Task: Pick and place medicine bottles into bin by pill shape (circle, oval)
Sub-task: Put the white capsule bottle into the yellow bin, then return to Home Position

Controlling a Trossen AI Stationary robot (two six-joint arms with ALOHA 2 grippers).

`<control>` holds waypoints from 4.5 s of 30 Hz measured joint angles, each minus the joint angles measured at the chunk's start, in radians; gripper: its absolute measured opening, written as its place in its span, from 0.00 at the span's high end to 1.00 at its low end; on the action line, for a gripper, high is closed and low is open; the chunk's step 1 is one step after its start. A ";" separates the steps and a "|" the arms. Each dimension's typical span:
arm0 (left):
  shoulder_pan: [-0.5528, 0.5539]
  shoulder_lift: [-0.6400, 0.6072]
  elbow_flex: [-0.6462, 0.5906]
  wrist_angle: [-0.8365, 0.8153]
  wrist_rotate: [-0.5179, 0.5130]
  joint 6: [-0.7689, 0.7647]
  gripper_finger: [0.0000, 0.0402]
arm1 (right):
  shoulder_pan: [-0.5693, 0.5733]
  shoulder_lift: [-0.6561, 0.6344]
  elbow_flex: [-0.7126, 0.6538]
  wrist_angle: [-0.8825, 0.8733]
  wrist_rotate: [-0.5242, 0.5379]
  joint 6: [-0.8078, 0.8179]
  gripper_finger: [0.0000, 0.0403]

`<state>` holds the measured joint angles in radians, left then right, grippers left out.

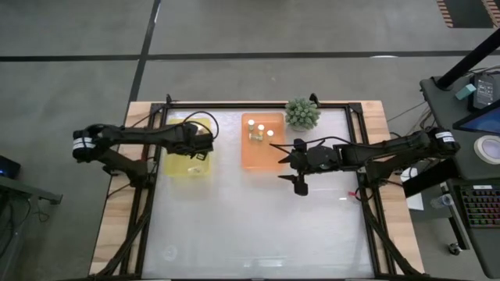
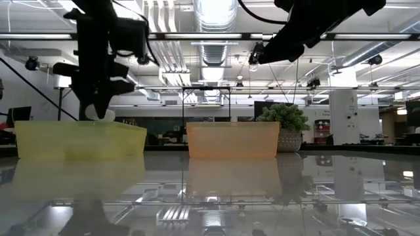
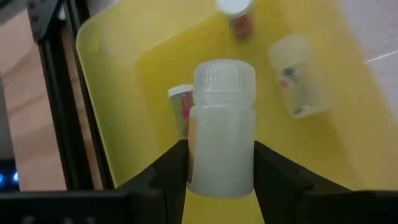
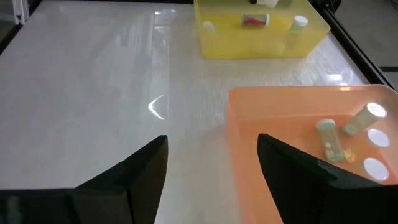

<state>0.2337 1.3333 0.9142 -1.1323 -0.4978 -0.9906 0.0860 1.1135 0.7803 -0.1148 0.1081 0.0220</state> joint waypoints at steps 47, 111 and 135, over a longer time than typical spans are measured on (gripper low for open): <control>0.055 0.165 0.064 0.017 0.073 0.144 0.50 | 0.000 0.001 0.000 -0.003 0.000 -0.026 0.39; -0.045 -1.103 -0.503 0.961 0.470 1.257 0.51 | -0.530 -0.331 -0.435 0.733 -0.376 -0.283 0.45; -0.045 -1.288 -0.724 1.055 0.478 1.140 0.51 | -0.530 -0.928 -0.669 0.523 -0.373 -0.238 0.45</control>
<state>0.1886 0.0451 0.1900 -0.0776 -0.0200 0.1497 -0.4441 0.1852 0.1114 0.4086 -0.2652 -0.2158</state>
